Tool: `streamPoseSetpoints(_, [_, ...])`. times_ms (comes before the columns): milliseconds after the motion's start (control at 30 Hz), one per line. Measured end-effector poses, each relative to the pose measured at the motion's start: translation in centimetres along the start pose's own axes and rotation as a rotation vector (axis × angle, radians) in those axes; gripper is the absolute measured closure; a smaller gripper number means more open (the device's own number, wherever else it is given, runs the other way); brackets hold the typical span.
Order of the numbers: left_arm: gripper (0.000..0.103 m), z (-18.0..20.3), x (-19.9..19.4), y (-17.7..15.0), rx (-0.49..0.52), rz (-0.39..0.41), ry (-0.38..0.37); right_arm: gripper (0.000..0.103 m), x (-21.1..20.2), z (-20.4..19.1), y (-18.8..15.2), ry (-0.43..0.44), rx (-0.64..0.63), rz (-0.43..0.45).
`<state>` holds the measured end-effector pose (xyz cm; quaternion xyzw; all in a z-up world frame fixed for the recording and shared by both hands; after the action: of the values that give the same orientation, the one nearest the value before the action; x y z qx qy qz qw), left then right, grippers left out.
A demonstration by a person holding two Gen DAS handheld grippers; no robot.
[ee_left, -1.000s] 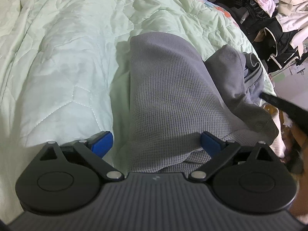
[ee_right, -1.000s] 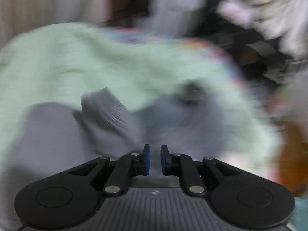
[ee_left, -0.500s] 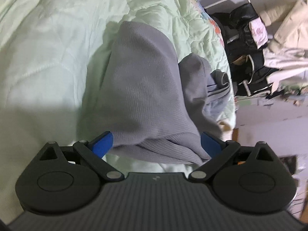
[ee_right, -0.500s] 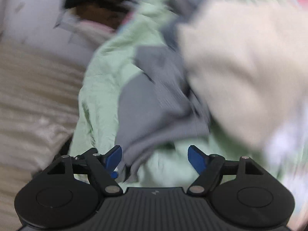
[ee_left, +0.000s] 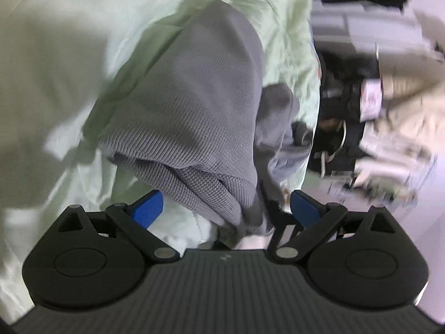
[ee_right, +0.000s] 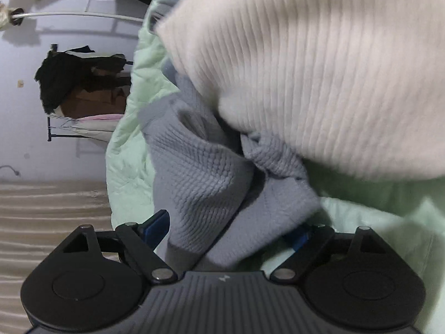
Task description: Fold large clothes
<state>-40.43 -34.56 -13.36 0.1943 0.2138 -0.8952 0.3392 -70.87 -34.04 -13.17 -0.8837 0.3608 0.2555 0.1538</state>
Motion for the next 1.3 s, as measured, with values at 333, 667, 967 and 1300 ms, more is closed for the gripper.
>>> streamPoseSetpoints(333, [0.0,-0.1,2.7,-0.3,-0.049,0.043,0.064,0.059,-2.3,-2.3,1.0,-0.044,-0.246,-0.01])
streamPoseSetpoints(667, [0.038,4.5,3.1,1.6,0.277,0.203,0.216,0.023,-6.2,-5.5,-0.2,0.005,-0.216,-0.104])
streamPoseSetpoints(967, [0.048,4.7,1.8,2.7,0.34,0.217,0.217,0.022,-2.0,-1.2,-0.4,0.039,0.045,-0.077])
streamPoseSetpoints(1300, [0.073,7.3,2.5,2.6,0.556,0.298,0.251,0.054,-0.3,-2.5,1.3,-0.028,-0.072,0.037])
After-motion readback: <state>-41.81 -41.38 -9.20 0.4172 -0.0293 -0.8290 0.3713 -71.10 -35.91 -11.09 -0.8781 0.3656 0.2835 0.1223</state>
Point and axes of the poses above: each gripper's, at about its wrist camera, not at the fingertips, and x roughly the way its jaws point, z to its right, y to its top, the point moved 1 cm from there along x, roughly the way its jaws point, and after that the axes turned 6 degrees about -z, right-handed, at the moved point
